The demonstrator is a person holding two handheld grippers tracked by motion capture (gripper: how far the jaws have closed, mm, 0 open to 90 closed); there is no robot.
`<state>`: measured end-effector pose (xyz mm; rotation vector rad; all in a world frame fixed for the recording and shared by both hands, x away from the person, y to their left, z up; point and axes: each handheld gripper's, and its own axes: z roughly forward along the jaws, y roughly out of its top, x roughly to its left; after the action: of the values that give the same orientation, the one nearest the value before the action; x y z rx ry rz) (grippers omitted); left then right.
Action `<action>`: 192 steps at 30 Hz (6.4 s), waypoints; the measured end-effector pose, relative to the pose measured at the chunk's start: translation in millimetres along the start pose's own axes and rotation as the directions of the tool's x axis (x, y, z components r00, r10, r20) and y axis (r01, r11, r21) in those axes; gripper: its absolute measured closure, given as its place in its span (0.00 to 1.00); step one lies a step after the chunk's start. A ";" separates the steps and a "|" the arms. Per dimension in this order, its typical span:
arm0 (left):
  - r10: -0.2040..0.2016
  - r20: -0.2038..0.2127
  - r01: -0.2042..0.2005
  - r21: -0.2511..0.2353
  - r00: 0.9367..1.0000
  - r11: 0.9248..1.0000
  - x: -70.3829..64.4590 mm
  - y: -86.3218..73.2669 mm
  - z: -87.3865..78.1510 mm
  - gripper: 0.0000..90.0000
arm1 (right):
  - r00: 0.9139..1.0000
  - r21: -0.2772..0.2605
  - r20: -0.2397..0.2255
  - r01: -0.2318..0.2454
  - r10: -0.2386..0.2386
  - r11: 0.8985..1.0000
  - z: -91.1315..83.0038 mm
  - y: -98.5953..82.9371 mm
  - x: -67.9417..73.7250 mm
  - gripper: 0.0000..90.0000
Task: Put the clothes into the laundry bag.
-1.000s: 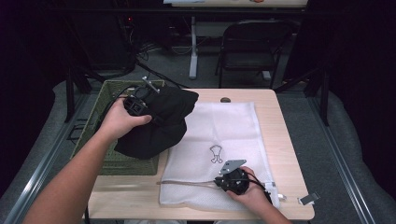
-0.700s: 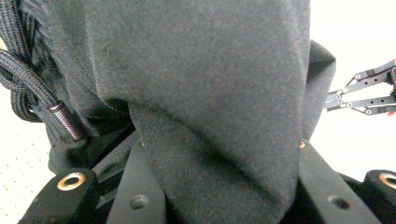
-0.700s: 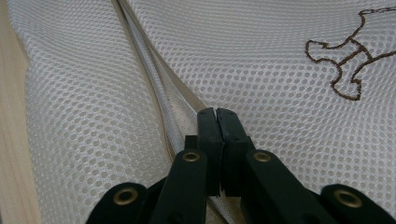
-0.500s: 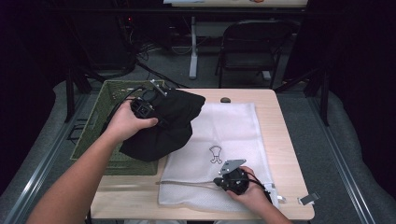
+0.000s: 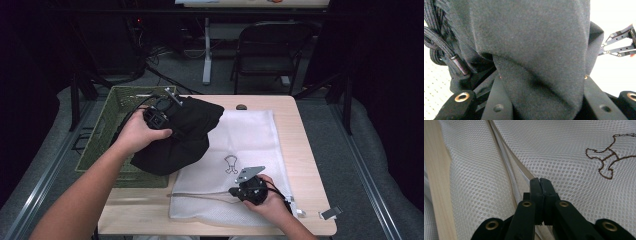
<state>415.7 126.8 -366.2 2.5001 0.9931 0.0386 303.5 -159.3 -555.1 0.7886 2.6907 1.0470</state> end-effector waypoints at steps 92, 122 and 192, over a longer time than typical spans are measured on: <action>0.040 0.060 -0.039 -0.024 0.997 0.999 -10.1 -39.9 -2.7 0.75 | 0.998 -0.020 0.059 0.035 -0.033 0.999 -51.2 91.5 -92.2 1.00; 0.124 0.105 -0.121 -0.037 0.987 0.992 -42.7 -61.0 7.7 0.75 | 0.998 -0.051 0.068 0.009 -0.005 0.999 -57.7 97.7 -101.5 1.00; 0.331 0.220 -0.334 -0.023 0.918 0.942 -121.2 -50.7 66.2 0.75 | 0.997 -0.061 0.070 0.024 -0.020 0.998 -60.1 108.6 -98.3 1.00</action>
<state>305.6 53.5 -430.4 2.5902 0.4732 -0.1406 413.7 -178.8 -443.0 0.7677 2.5897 1.0723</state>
